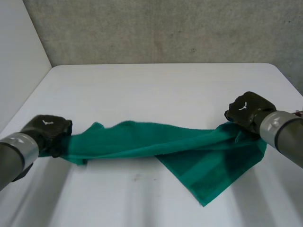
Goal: Fold the towel.
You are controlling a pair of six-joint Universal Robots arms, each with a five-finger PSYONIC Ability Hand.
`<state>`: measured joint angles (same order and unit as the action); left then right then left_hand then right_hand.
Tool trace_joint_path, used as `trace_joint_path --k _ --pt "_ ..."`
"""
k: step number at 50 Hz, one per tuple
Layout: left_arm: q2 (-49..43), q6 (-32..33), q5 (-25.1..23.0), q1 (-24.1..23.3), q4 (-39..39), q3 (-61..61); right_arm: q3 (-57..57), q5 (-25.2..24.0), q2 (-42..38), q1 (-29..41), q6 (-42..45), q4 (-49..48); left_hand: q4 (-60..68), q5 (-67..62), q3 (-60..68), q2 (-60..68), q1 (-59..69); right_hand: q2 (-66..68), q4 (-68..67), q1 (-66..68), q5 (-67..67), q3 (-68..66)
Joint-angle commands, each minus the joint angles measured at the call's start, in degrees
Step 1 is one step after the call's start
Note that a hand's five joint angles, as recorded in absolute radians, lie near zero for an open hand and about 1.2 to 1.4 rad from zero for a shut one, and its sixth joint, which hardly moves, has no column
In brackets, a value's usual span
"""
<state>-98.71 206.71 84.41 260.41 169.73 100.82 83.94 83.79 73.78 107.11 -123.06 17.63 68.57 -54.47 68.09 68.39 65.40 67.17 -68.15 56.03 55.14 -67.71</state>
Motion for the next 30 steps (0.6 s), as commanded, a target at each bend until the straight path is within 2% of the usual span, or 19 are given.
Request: trace_joint_path --k 1,4,6,9,10,11,14,16,18,20,23,24,25,30 --pt "-13.44 3.79 3.66 -0.69 0.16 -13.46 -16.67 1.63 -11.29 0.12 -3.06 -1.19 11.43 -15.53 11.91 11.61 14.6 12.83 -11.85 23.97 14.86 -12.29" --pt "-17.21 3.17 7.43 -3.58 1.3 -34.65 -28.54 3.57 -13.14 0.29 -7.8 -6.28 11.43 -15.53 11.91 11.61 14.6 12.83 -11.85 23.97 14.86 -12.29" --pt "-17.31 2.82 7.96 -3.94 4.36 -41.55 -35.38 4.1 -13.32 0.12 -12.26 -13.8 11.43 -15.53 11.91 11.61 14.6 12.83 -11.85 23.97 14.86 -12.29" --pt "-16.52 0.8 8.4 -4.2 15.6 -49.75 -38.06 4.27 -12.62 -0.32 -17.11 -23.93 11.43 -15.53 11.91 11.61 14.6 12.83 -11.85 23.97 14.86 -12.29" --pt "-15.91 0.19 8.49 -4.29 18.68 -50.45 -37.63 4.36 -11.57 -0.41 -19.48 -30.23 11.43 -15.53 11.91 11.61 14.6 12.83 -11.85 23.97 14.86 -12.29" --pt "-14.07 -0.95 8.67 -4.47 23.84 -50.72 -37.1 4.19 -10.69 -0.41 -20.72 -32.81 11.43 -15.53 11.91 11.61 14.6 12.83 -11.85 23.97 14.86 -12.29" --pt "-12.04 -1.84 9.37 -4.64 28.19 -49.85 -32.64 3.49 -6.31 -0.41 -22.75 -37.05 11.43 -15.53 11.91 11.61 14.6 12.83 -11.85 23.97 14.86 -12.29" --pt "-11.42 -2.1 9.81 -4.82 27.94 -48.09 -31.48 2.96 -5.41 -0.32 -22.75 -36.88 11.43 -15.53 11.91 11.61 14.6 12.83 -11.85 23.97 14.86 -12.29" --pt "-10.98 -2.45 9.81 -4.91 27.59 -43.98 -26.23 -0.63 -3.48 -0.58 -23.36 -35.4 11.43 -15.53 11.91 11.61 14.6 12.83 -11.85 23.97 14.86 -12.29" --pt "-10.1 -2.98 9.81 -5.0 27.5 -38.96 -24.98 -1.87 -3.47 -0.59 -23.37 -34.87 11.43 -15.53 11.91 11.61 14.6 12.83 -11.85 23.97 14.86 -12.29" --pt "-9.22 -3.51 9.72 -4.82 27.67 -34.13 -18.05 -7.22 -3.56 -1.28 -23.19 -31.62 11.43 -15.53 11.91 11.61 14.6 12.83 -11.85 23.97 14.86 -12.29" --pt "-9.05 -4.03 9.63 -4.73 27.59 -31.15 -18.02 -7.24 -3.56 -1.29 -23.19 -31.61 11.43 -15.53 11.91 11.61 14.6 12.83 -11.85 23.97 14.86 -12.29" --pt "-9.05 -4.3 9.63 -4.73 27.5 -29.56 -13.67 -9.41 -3.56 -2.86 -23.19 -30.74 11.43 -15.53 11.91 11.61 14.6 12.83 -11.85 23.97 14.86 -12.29" --pt "-9.75 -6.32 9.63 -4.29 27.14 -21.98 -8.0 -11.11 -3.56 -4.98 -22.93 -30.11 11.43 -15.53 11.91 11.61 14.6 12.83 -11.85 23.97 14.86 -12.29"
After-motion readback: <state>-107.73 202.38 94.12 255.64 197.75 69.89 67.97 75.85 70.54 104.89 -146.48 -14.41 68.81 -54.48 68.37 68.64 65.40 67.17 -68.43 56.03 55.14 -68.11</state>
